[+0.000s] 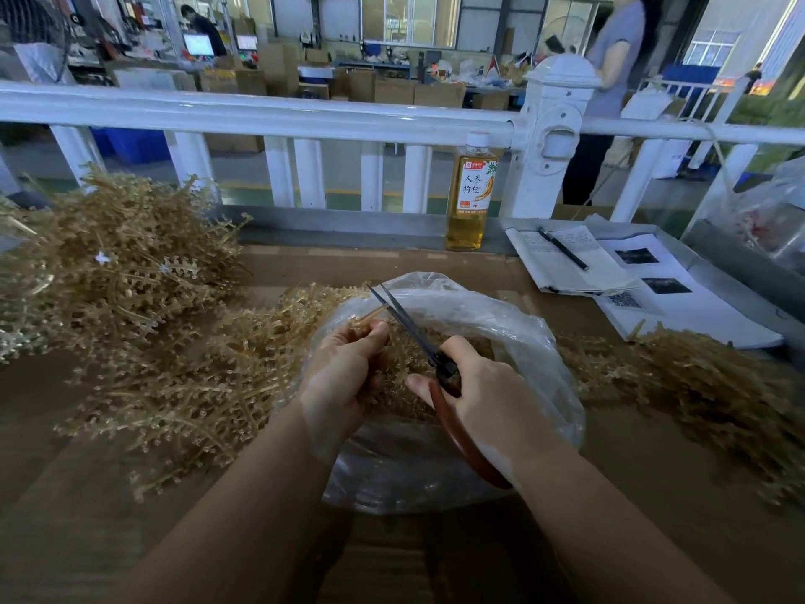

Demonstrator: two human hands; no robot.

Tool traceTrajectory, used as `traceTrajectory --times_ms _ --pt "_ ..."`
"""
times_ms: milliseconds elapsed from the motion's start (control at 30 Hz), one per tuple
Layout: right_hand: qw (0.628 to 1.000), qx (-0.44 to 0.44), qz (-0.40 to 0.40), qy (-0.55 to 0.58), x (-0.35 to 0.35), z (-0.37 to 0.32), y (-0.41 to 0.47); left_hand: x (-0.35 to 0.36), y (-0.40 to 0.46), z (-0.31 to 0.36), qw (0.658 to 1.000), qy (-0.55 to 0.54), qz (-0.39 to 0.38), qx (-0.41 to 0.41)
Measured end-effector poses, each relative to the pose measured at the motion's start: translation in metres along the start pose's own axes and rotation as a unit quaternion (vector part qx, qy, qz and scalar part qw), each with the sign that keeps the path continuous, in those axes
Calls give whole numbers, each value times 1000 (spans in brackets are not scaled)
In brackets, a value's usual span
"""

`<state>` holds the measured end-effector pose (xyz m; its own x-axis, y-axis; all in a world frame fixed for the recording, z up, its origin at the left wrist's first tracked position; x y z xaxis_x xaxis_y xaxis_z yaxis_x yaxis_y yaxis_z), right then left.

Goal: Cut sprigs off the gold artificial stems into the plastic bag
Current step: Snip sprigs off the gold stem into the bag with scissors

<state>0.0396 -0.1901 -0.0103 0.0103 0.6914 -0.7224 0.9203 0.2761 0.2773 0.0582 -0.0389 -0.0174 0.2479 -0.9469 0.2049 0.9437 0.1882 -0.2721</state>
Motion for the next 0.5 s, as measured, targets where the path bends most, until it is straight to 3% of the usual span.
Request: traceTrajectory --times_ms 500 --pt "1000 -8 -3 -12 -4 1 -3 -1 1 -1 1000 -3 -6 -1"
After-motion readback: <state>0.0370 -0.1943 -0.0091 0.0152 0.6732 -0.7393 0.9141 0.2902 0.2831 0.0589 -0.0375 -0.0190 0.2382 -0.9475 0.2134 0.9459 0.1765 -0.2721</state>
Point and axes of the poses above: each hand's wrist, its own y-axis towards the middle knuckle, its own x-axis out of the palm, z = x × y, the point moved 2 cm from there along y, towards the middle knuckle, and after that the axes turned 9 degrees about y, right-handed, at the moved point
